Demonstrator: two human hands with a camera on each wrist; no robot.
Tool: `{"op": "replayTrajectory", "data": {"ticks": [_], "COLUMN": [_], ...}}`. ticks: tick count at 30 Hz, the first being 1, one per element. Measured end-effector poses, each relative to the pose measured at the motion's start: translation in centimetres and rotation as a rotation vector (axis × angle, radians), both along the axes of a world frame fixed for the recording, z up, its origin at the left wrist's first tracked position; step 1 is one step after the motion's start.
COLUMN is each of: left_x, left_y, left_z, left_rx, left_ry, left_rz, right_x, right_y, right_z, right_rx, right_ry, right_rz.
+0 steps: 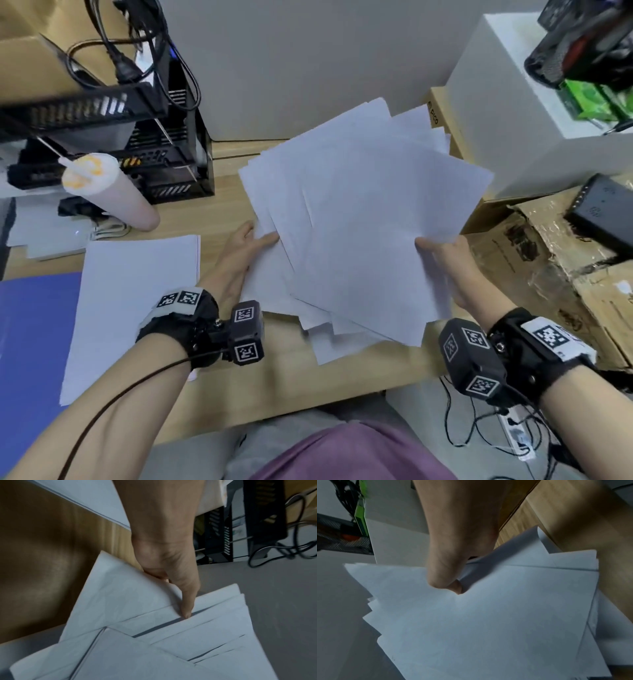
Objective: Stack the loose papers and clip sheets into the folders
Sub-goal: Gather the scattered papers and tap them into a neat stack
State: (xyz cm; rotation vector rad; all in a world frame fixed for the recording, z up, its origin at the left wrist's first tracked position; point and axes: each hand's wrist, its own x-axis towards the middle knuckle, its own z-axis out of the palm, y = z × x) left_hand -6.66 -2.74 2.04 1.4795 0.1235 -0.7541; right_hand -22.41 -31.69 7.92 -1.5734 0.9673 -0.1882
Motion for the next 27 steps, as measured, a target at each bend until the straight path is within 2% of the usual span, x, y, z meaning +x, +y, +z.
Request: {"op": "replayTrajectory", "data": {"ticks": [3, 5, 10, 14, 16, 18, 22, 24, 27], "left_x": [0.5, 0.7, 1.5, 1.8, 1.8, 1.9, 2.7, 2.9, 3.4], "left_y": [0.6, 1.1, 2.6, 3.4, 3.4, 3.3, 3.5, 3.3, 2.2], "left_z": [2.9, 4.3, 8.4, 14.4, 17.6, 20.6, 24.8, 25.0, 22.5], "left_rx": [-0.03, 0.032, 0.225, 0.243, 0.207, 0.123, -0.168, -0.269, -0.305], "left_ry": [-0.086, -0.143, -0.328, -0.551, -0.663, -0.74, -0.767, -0.751, -0.64], "left_rz": [-0.116, -0.201, -0.165, -0.276, -0.308, -0.272, -0.224, -0.223, -0.179], "right_x": [-0.4, -0.4, 0.3, 1.5, 1.3, 0.8, 0.0, -0.5, -0.7], "right_y": [1.3, 2.3, 4.4, 5.5, 6.0, 6.6, 6.6, 6.5, 6.6], "right_z": [0.4, 0.3, -1.0, -2.6, -3.6, -4.0, -4.1, -4.5, -5.0], "right_rx": [0.088, 0.099, 0.065, 0.11, 0.116, 0.139, 0.12, 0.147, 0.217], "right_ry": [-0.029, -0.021, 0.03, 0.178, 0.158, 0.158, 0.252, 0.29, 0.301], "right_rz": [-0.026, -0.011, -0.042, -0.049, -0.046, -0.051, -0.085, -0.053, -0.1]}}
